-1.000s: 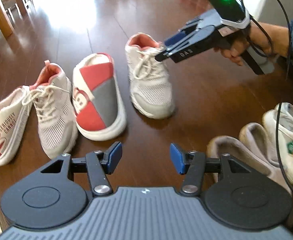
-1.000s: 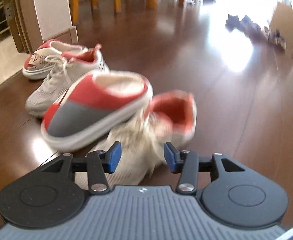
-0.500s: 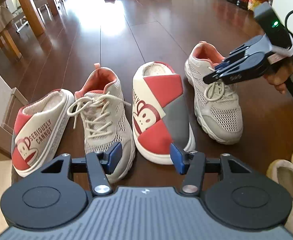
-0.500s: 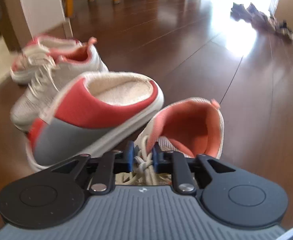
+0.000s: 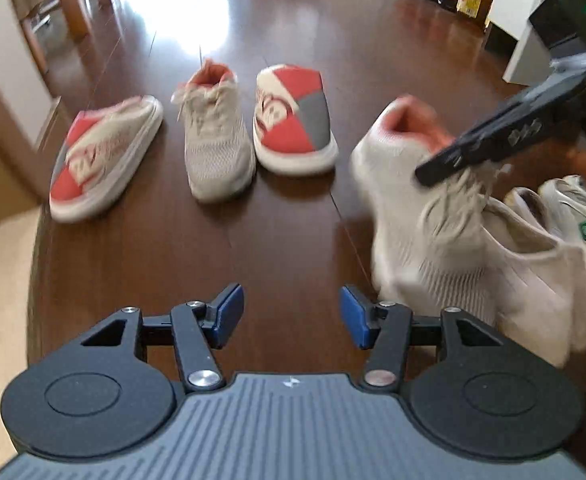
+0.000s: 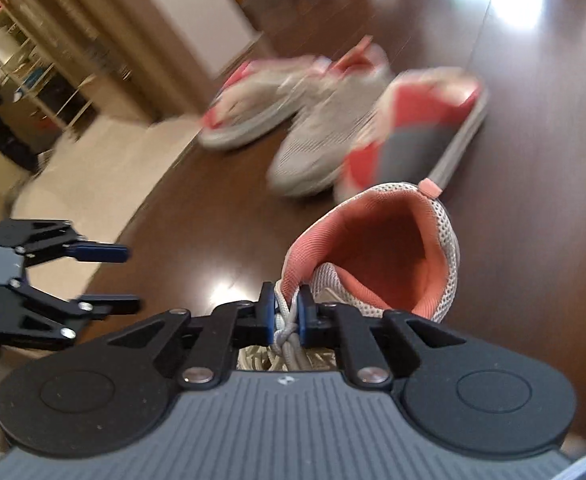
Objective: Organize scattered shoes
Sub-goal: 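Grasp the white pink-lined sneaker by its heel collar with the right gripper, then lower the sneaker beside the beige slippers and open the right gripper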
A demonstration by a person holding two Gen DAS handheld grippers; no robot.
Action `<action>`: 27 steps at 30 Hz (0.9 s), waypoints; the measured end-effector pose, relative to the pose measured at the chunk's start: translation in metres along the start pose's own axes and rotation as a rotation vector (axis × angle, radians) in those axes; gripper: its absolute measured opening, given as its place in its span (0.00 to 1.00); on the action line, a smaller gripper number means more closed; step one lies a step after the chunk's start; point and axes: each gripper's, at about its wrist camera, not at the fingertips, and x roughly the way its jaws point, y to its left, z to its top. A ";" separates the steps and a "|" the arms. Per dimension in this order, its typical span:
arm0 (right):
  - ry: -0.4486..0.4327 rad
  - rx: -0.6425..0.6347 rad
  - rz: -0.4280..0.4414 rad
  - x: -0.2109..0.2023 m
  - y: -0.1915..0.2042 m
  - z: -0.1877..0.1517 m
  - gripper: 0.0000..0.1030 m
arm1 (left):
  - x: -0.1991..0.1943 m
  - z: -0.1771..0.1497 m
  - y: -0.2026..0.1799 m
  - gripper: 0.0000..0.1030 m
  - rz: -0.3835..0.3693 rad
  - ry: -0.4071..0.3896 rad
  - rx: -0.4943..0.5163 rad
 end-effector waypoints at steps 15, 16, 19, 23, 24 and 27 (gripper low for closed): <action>0.163 -0.010 -0.013 0.101 0.071 -0.013 0.11 | -0.016 -0.062 0.013 0.56 -0.044 0.055 -0.047; 0.177 0.019 -0.015 0.103 0.068 -0.011 0.11 | -0.014 -0.062 0.013 0.56 -0.043 0.060 -0.043; 0.171 0.021 -0.008 0.091 0.066 -0.011 0.39 | -0.011 -0.061 0.012 0.56 -0.039 0.070 -0.033; 0.055 -0.131 -0.030 0.039 0.068 -0.014 0.56 | -0.011 -0.053 0.002 0.56 -0.023 0.077 -0.018; 0.048 -0.154 -0.051 0.025 0.064 -0.017 0.56 | -0.012 -0.051 -0.001 0.56 -0.026 0.077 -0.015; 0.071 -0.212 -0.132 -0.012 0.043 -0.038 0.56 | -0.014 -0.039 -0.021 0.56 -0.034 0.084 0.018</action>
